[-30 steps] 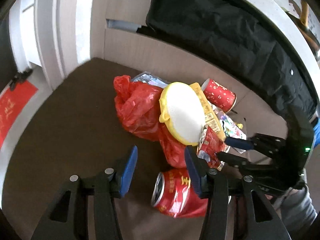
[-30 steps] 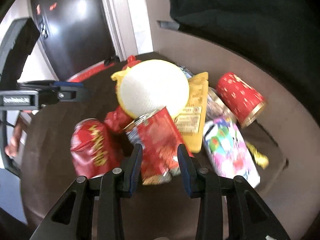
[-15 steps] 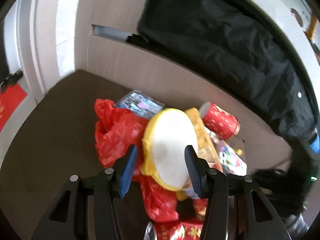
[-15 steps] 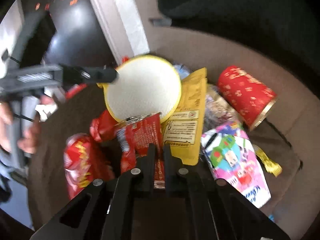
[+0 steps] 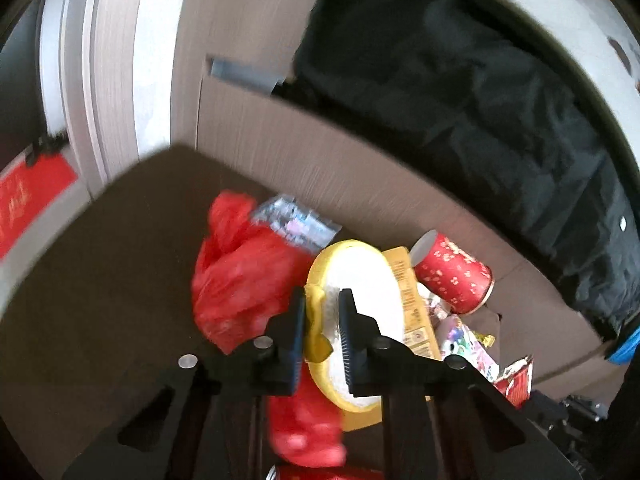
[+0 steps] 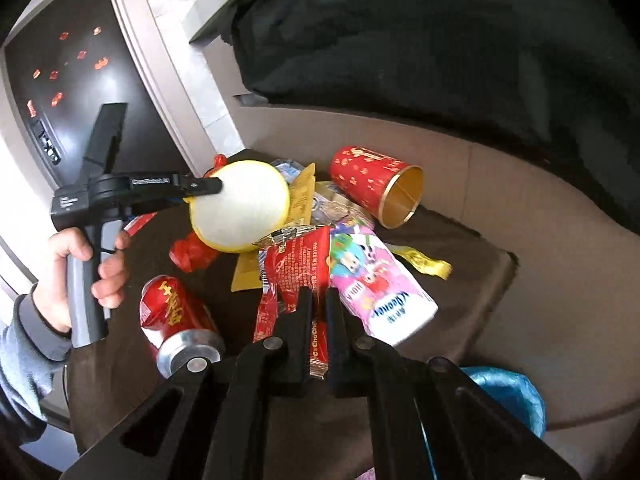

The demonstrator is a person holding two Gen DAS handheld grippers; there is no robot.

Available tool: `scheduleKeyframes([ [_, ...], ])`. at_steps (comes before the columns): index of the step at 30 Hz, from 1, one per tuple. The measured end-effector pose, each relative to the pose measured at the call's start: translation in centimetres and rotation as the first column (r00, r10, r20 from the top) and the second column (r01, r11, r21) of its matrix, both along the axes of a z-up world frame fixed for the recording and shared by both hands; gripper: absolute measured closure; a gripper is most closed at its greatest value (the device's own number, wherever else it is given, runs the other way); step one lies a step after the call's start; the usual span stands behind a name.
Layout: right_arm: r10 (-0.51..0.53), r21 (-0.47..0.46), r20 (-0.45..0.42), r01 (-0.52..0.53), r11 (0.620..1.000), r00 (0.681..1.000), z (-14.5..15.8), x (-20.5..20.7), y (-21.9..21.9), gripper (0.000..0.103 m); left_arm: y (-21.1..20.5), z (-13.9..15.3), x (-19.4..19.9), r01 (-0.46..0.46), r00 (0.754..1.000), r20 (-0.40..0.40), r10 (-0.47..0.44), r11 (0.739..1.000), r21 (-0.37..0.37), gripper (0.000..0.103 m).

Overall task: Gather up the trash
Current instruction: 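Grasp a red snack wrapper with the right gripper while the left grasps the yellow-rimmed white lid, then move both held items over the bin and open both grippers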

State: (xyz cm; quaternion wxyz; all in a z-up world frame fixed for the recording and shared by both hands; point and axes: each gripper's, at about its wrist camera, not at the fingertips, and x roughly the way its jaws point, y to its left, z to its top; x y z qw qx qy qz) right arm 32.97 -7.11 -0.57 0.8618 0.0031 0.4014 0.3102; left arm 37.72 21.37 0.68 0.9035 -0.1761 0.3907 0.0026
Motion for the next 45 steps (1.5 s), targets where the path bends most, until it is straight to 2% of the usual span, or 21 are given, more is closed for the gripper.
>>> scheduleKeyframes([
  [3,-0.018,0.010,0.006,0.018,1.000,1.000,0.2,0.1,-0.5,0.098,-1.0,2.5,-1.4,0.008,0.999,0.045,-0.011,0.998,0.063,0.090],
  [8,-0.065,0.030,0.046,0.064,0.997,0.997,2.3,-0.7,-1.8,0.098,-2.9,7.0,-4.1,0.025,0.991,0.129,-0.045,0.988,0.154,0.090],
  [13,-0.126,0.049,0.096,0.122,0.991,0.987,5.1,-2.4,-4.5,0.098,-7.3,10.3,-6.6,0.120,0.972,0.179,-0.149,0.979,0.165,0.090],
  [18,-0.214,0.034,0.152,0.212,0.977,0.965,7.1,-5.1,-8.9,0.098,-14.2,10.7,-7.8,0.268,0.943,0.164,-0.289,0.954,0.138,0.090],
  [21,-0.279,0.013,0.162,0.280,0.960,0.947,7.0,-6.5,-12.4,0.098,-18.7,9.4,-7.9,0.347,0.924,0.127,-0.361,0.931,0.116,0.090],
  [25,-0.366,-0.018,0.133,0.371,0.928,0.921,5.2,-7.7,-17.1,0.098,-24.4,5.4,-7.5,0.438,0.896,0.035,-0.442,0.895,0.082,0.090],
  [32,-0.448,-0.119,0.031,0.448,0.886,0.894,-1.1,-7.5,-21.9,0.098,-32.6,-3.9,-5.8,0.528,0.841,-0.180,-0.511,0.847,0.062,0.090],
  [34,-0.455,-0.141,-0.004,0.450,0.882,0.891,-3.1,-6.9,-22.3,0.098,-33.6,-5.7,-5.3,0.535,0.830,-0.220,-0.513,0.843,0.053,0.090],
  [40,-0.478,-0.189,-0.107,0.455,0.870,0.872,-9.1,-4.9,-23.4,0.098,-36.3,-10.5,-3.2,0.547,0.808,-0.321,-0.493,0.831,0.100,0.090],
  [45,-0.484,-0.214,-0.186,0.445,0.869,0.855,-13.2,-2.9,-23.6,0.093,-37.4,-13.5,-1.5,0.552,0.783,-0.389,-0.486,0.830,0.073,0.088],
])
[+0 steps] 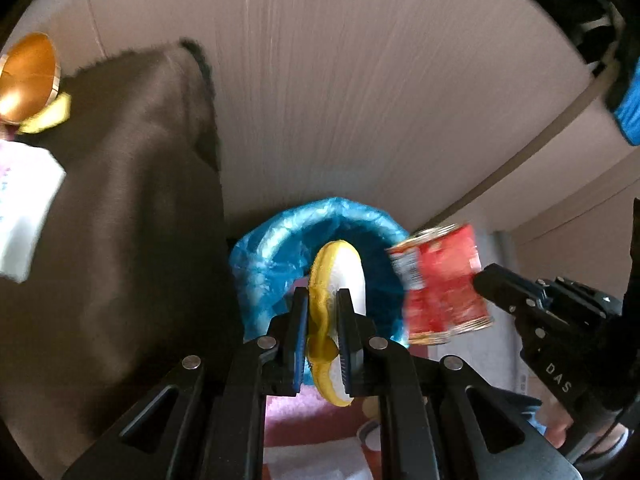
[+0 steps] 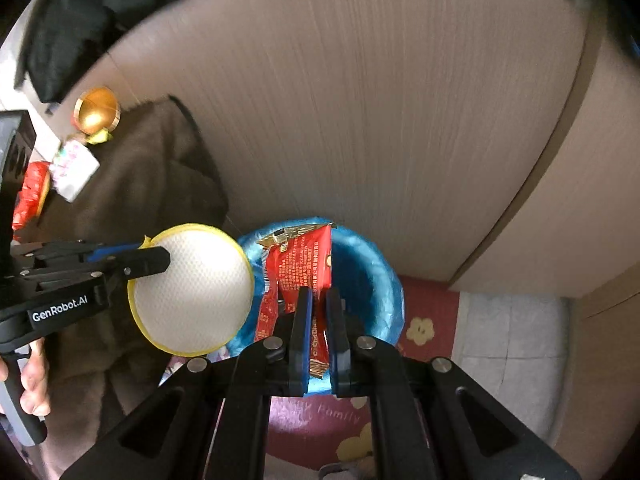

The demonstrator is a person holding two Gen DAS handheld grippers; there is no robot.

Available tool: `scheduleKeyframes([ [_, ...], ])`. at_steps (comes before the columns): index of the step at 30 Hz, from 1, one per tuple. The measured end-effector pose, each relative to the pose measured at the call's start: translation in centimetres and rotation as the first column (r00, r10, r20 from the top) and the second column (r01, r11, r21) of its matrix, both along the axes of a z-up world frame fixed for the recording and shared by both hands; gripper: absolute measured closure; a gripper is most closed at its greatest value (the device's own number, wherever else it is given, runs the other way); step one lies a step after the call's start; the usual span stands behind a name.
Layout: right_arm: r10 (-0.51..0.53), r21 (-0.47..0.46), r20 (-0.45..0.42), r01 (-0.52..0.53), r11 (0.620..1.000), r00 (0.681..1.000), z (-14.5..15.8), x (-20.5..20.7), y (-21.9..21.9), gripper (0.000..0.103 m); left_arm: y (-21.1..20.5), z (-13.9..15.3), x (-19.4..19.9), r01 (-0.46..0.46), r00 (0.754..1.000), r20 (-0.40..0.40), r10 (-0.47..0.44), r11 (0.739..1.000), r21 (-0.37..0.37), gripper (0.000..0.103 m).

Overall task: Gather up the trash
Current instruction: 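Move both held items over the bin and open both grippers, then grasp the white printed packet with the right gripper while the left grasps the red paper cup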

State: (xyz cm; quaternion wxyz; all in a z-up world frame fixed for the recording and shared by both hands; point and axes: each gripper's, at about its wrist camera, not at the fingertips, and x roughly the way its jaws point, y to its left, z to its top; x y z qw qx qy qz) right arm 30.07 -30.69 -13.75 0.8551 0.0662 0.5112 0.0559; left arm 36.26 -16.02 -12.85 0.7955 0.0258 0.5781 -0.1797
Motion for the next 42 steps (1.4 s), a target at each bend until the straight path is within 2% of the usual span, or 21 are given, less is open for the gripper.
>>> scheduleKeyframes([
  [3,-0.012,0.052,-0.037,0.014,0.999,0.999,-1.6,0.6,-0.2,0.092,-0.5,-1.1,0.6,0.003,1.000,-0.024,-0.002,1.000,0.022,0.086],
  [6,-0.021,0.086,-0.057,0.026,0.996,0.998,-2.5,0.9,-0.3,0.089,0.1,-1.4,1.0,-0.014,0.999,-0.049,0.014,1.000,0.000,0.076],
  [8,-0.026,0.065,-0.050,0.029,0.997,0.998,-2.6,0.9,0.0,0.086,0.6,-1.1,1.3,-0.021,0.998,-0.054,0.021,1.000,-0.009,0.075],
  [13,-0.026,0.018,-0.033,0.027,0.999,0.999,-1.3,0.7,-0.1,0.086,1.8,0.7,1.0,-0.028,0.999,-0.044,0.026,0.998,-0.048,0.075],
  [17,-0.022,0.006,0.004,0.022,1.000,1.000,0.6,0.2,0.1,0.086,3.4,4.3,-0.4,-0.013,1.000,0.010,0.014,0.993,-0.118,0.075],
  [21,0.031,-0.013,0.086,-0.030,0.999,0.996,4.0,-0.3,2.4,0.083,6.5,10.0,-2.5,0.000,0.992,0.124,0.023,0.983,-0.181,0.075],
  [23,0.087,-0.019,0.142,-0.085,0.996,0.986,6.0,-0.4,4.7,0.080,9.3,13.3,-3.3,-0.017,0.979,0.196,0.056,0.981,-0.194,0.075],
  [26,0.177,-0.009,0.222,-0.180,0.984,0.959,8.0,-0.3,7.9,0.077,13.4,15.9,-3.5,-0.065,0.963,0.246,0.111,0.980,-0.189,0.075],
  [29,0.271,0.011,0.256,-0.284,0.959,0.928,9.2,0.0,11.9,0.073,18.5,17.2,-3.4,-0.143,0.941,0.284,0.186,0.976,-0.164,0.075],
  [32,0.402,0.006,0.257,-0.417,0.909,0.879,9.4,1.2,17.1,0.072,23.1,17.2,-2.5,-0.227,0.922,0.286,0.261,0.963,-0.149,0.075],
  [36,0.534,-0.009,0.220,-0.545,0.838,0.817,8.7,3.5,22.6,0.072,28.3,16.4,-1.3,-0.307,0.902,0.268,0.339,0.939,-0.154,0.075],
  [40,0.623,-0.121,0.191,-0.612,0.782,0.758,7.6,5.7,27.0,0.071,32.0,15.2,-0.8,-0.350,0.890,0.246,0.383,0.921,-0.171,0.075],
  [42,0.644,-0.158,0.173,-0.624,0.765,0.745,7.0,7.0,28.2,0.071,33.1,14.2,-0.6,-0.363,0.888,0.234,0.395,0.917,-0.167,0.075],
])
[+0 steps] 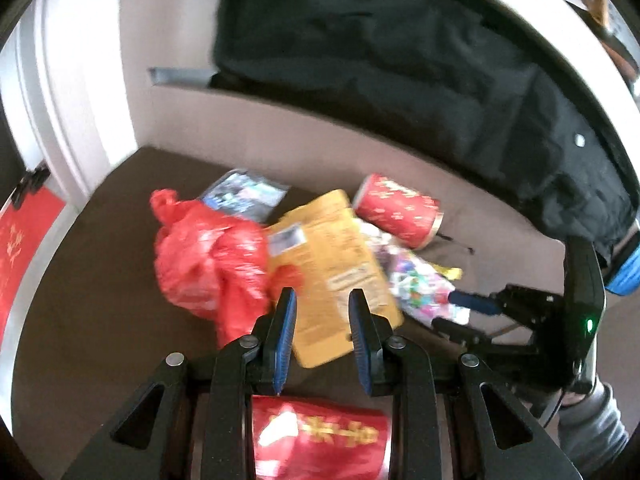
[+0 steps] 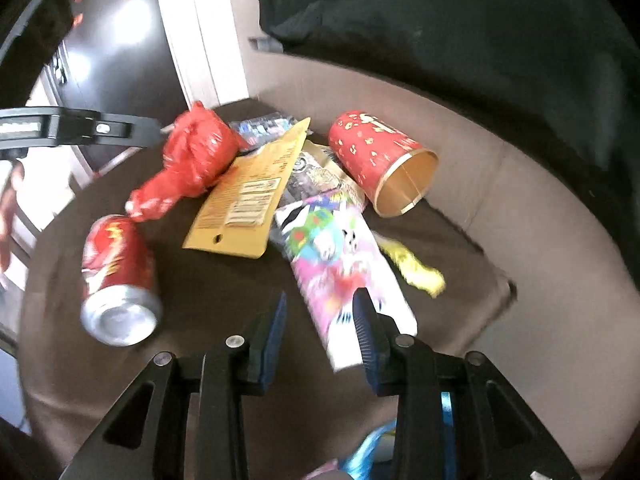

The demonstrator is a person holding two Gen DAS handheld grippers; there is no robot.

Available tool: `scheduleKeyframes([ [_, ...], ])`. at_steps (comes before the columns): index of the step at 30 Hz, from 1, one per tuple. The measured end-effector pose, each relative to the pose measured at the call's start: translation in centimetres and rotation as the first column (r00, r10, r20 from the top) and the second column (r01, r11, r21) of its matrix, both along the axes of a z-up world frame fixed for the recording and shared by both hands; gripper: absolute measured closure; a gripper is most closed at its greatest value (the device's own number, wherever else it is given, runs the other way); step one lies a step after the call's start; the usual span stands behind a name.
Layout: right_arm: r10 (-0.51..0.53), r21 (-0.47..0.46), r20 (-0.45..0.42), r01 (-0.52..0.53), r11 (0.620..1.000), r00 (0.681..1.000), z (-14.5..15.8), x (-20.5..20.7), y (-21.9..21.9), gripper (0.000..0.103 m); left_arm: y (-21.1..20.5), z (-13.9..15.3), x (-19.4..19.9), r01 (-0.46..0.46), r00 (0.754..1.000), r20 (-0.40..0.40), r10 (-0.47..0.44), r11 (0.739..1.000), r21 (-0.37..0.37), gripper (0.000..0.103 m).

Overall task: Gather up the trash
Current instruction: 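Grasp the white printed packet with the right gripper while the left grasps the red paper cup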

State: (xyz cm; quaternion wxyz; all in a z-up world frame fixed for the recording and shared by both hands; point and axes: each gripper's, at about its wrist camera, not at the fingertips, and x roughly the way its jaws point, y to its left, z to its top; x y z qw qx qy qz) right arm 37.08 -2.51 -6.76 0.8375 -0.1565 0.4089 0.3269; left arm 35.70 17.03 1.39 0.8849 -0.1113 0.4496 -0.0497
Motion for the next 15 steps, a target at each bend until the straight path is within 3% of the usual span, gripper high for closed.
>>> scheduleKeyframes([
  [4,-0.005,-0.006,-0.066,0.004,1.000,0.998,-1.3,3.3,0.8,0.062,1.0,-1.3,0.6,-0.001,1.000,-0.021,0.001,1.000,-0.023,0.075],
  [9,0.014,0.009,-0.081,-0.013,1.000,0.997,-1.7,4.9,1.0,0.052,0.4,-1.9,1.4,0.025,0.999,-0.025,-0.026,0.999,-0.026,0.075],
  [11,0.027,-0.036,-0.076,-0.030,0.999,0.997,-2.1,5.0,1.7,0.045,0.1,-2.0,1.9,0.030,0.999,-0.021,-0.030,0.999,-0.035,0.075],
  [13,0.032,-0.104,-0.078,-0.040,0.994,0.996,-2.7,5.3,2.4,0.048,-0.1,-1.8,2.1,0.027,1.000,-0.013,-0.028,0.999,-0.035,0.075],
  [15,0.014,-0.071,-0.089,-0.020,0.997,0.996,-2.7,5.5,2.0,0.062,-0.2,-1.8,2.3,0.032,0.999,-0.009,-0.032,0.999,-0.033,0.075],
])
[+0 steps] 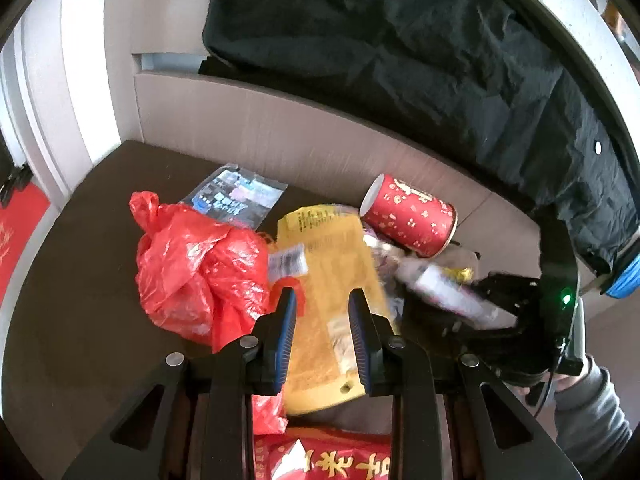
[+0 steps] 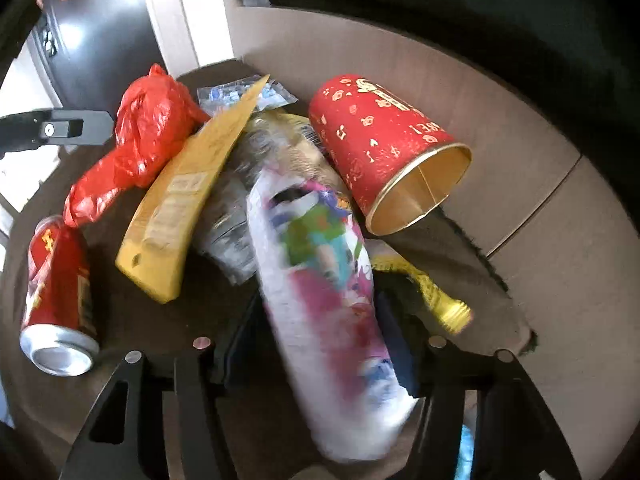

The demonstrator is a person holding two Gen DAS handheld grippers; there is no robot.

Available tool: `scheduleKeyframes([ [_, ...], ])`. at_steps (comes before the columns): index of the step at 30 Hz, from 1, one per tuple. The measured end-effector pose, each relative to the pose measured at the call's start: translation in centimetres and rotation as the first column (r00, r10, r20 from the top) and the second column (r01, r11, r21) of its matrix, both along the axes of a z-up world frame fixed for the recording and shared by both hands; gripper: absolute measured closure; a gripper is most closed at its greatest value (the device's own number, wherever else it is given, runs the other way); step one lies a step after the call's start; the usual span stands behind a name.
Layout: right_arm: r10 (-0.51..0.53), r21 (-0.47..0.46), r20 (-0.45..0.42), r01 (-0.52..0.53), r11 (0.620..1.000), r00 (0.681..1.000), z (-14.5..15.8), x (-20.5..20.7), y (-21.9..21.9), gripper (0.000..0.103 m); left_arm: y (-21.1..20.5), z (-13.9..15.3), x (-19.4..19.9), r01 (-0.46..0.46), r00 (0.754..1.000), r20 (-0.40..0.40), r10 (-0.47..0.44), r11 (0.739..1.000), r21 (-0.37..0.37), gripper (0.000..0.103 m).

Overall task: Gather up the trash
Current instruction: 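Grasp the white printed packet with the right gripper while the left grasps the red paper cup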

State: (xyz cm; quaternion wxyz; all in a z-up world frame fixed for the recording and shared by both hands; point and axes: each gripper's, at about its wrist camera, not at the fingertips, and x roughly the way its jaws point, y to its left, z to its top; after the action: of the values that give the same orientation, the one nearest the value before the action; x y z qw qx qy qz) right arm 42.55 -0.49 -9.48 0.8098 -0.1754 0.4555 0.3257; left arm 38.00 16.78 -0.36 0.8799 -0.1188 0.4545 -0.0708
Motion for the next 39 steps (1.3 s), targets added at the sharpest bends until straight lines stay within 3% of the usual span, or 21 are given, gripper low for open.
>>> scheduleKeyframes([
  [1,-0.020,0.020,-0.004,0.020,1.000,1.000,0.1,0.0,-0.3,0.075,-0.3,0.0,0.1,0.006,1.000,0.001,-0.006,1.000,0.005,0.075],
  [5,-0.048,0.110,-0.009,0.049,0.993,0.999,1.6,-1.5,-1.9,0.085,-1.2,-0.1,0.6,0.021,1.000,0.007,-0.021,1.000,0.014,0.075],
  [10,-0.098,0.135,0.040,0.092,0.987,0.994,3.7,-4.4,-3.6,0.086,-4.2,-0.2,1.6,0.038,0.999,0.023,-0.038,0.999,0.009,0.074],
  [13,-0.182,0.169,0.034,0.174,0.970,0.983,5.0,-4.9,-6.7,0.086,-7.6,-0.2,2.7,0.037,0.999,0.033,-0.040,0.996,0.084,0.065],
  [19,-0.336,0.210,0.015,0.326,0.922,0.942,5.3,-5.8,-13.2,0.086,-14.7,-0.8,4.4,0.009,0.996,0.084,-0.024,0.985,0.171,0.061],
  [23,-0.400,0.221,-0.014,0.393,0.892,0.916,4.3,-6.3,-16.6,0.086,-17.8,-1.5,5.9,-0.084,0.989,0.146,0.034,0.934,0.348,0.061],
  [27,-0.455,0.228,-0.016,0.446,0.865,0.890,3.9,-7.2,-19.3,0.086,-17.8,-2.8,8.3,-0.151,0.987,0.111,0.115,0.900,0.409,0.061],
  [30,-0.488,0.240,-0.028,0.480,0.844,0.872,3.6,-7.7,-20.2,0.086,-18.0,-3.3,9.3,-0.167,0.985,0.120,0.124,0.853,0.494,0.061],
  [32,-0.507,0.246,-0.035,0.499,0.831,0.861,3.5,-8.0,-20.9,0.086,-17.6,-3.1,9.2,-0.168,0.984,0.141,0.111,0.848,0.503,0.065],
  [34,-0.519,0.249,-0.035,0.510,0.823,0.854,3.5,-8.7,-21.1,0.086,-17.0,-2.4,8.5,-0.195,0.976,0.180,0.120,0.849,0.491,0.080],
  [39,-0.543,0.266,-0.029,0.530,0.805,0.839,4.4,-9.7,-22.5,0.086,-13.8,-0.1,5.6,-0.185,0.974,0.198,0.114,0.901,0.392,0.100],
])
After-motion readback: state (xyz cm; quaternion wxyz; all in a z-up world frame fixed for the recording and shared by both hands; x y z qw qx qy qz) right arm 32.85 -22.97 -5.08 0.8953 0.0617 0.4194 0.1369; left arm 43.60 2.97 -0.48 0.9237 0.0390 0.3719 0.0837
